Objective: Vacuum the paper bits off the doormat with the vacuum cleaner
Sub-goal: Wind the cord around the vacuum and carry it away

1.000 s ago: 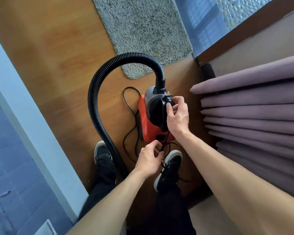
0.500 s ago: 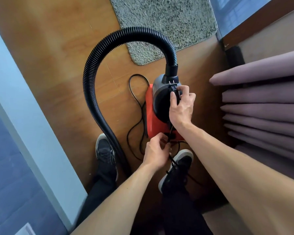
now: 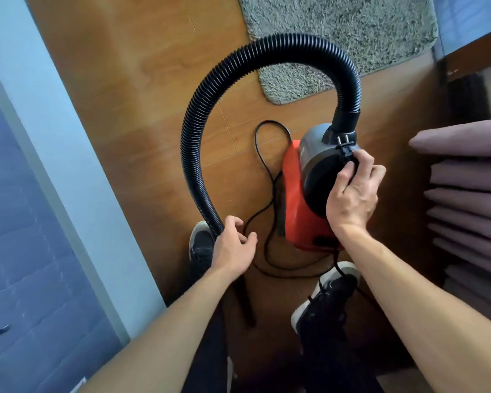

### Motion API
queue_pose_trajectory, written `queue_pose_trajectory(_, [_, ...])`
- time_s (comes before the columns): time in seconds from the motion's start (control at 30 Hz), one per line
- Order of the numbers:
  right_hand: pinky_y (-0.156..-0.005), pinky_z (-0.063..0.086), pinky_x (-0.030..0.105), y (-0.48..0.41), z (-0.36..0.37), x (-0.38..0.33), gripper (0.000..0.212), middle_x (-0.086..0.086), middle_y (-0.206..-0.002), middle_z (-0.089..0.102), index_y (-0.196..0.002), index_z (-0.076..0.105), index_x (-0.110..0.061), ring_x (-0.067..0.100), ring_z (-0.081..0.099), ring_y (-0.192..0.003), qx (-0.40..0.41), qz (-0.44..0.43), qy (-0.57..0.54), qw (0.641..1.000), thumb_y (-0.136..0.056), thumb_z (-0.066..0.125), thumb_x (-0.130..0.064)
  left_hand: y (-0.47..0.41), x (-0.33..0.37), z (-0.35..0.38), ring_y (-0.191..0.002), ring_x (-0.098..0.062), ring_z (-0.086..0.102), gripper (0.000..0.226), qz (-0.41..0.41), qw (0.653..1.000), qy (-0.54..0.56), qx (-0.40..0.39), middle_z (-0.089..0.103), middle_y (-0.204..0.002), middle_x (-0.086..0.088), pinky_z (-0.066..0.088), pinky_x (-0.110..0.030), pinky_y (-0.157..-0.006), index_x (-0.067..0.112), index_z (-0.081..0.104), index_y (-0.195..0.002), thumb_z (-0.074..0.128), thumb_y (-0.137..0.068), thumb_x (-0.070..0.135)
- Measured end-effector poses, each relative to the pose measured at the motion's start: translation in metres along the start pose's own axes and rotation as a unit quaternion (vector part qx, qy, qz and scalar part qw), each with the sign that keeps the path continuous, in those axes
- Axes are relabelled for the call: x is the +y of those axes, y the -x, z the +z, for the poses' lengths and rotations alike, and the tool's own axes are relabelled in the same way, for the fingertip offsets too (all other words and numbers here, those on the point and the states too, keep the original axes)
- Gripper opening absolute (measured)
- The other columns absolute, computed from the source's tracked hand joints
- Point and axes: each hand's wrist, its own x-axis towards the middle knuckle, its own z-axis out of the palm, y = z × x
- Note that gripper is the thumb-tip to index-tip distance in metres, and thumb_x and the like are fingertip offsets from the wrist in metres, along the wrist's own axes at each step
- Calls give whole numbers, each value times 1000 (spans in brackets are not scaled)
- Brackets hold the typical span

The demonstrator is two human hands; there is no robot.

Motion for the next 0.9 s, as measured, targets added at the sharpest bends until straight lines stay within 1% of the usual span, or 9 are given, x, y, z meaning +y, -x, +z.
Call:
queue_pose_trajectory(0.17, [-75,38,33,1,1,-2,33,12,-121,46,-131,45,-22,28,55,-84,12,7,0,1000,-102,37,-36,-34,-13,-48,-95,-20,61,49,-36,992,17,121,59,-108,-2,43,-33,-78,23,36,-130,65,-92,34])
queue_pose_trajectory(0.27, [-79,35,30,1,0,-3,38,13,-125,47,-131,44,-13,28,56,-96,18,13,-19,1000,-99,47,-35,-51,-15,-64,-106,-24,58,70,-46,985,29,165,51,-130,-6,50,-40,-93,21,28,-143,70,-90,37])
queue_pose_trajectory(0.37, [-78,31,19,0,-1,-2,46,12,-115,45,-128,42,-4,6,41,-89,22,10,-35,999,-94,58,-32,-67,-16,-71,-120,-27,55,81,-50,982,52,173,47,-142,-8,45,-39,-99,22,22,-150,73,-88,35])
queue_pose_trajectory(0.47, [-75,31,4,1,-4,4,51,5,-105,45,-126,41,-5,7,44,-89,24,13,-76,997,-91,63,-34,-80,-17,-72,-106,-23,57,72,-34,987,69,141,55,-130,-5,48,-27,-80,25,30,-146,74,-89,27])
queue_pose_trajectory(0.57, [-71,39,6,12,-6,13,47,-5,-89,51,-122,41,-12,2,53,-78,18,33,-112,993,-90,65,-36,-92,-22,-68,-93,-21,63,57,-40,989,98,107,62,-116,-2,43,-20,-59,27,39,-139,71,-91,22])
queue_pose_trajectory(0.63, [-70,48,19,21,-7,18,39,-6,-83,55,-116,40,-20,6,57,-71,5,23,-132,991,-91,65,-35,-97,-24,-65,-93,-21,65,47,-46,987,110,110,65,-116,-2,48,-26,-66,27,45,-133,68,-94,19])
queue_pose_trajectory(0.7, [-59,51,28,26,-8,19,34,-4,-80,60,-112,37,-27,16,60,-61,-12,18,-157,987,-93,64,-33,-99,-25,-65,-96,-21,63,37,-47,985,117,119,64,-116,0,47,-27,-69,25,47,-127,66,-95,17])
queue_pose_trajectory(0.77, [-47,48,27,27,-9,16,31,2,-79,62,-111,36,-29,20,57,-49,-18,18,-176,984,-95,63,-31,-98,-25,-65,-95,-18,61,35,-39,984,137,111,61,-116,2,44,-20,-62,24,45,-125,64,-97,16])
queue_pose_trajectory(0.9, [-42,45,26,27,-11,12,29,5,-78,62,-110,37,-31,15,53,-42,-10,9,-185,983,-96,62,-33,-86,-25,-67,-93,-12,62,33,5,981,170,93,63,-114,-2,44,-25,-75,29,42,-121,62,-98,18])
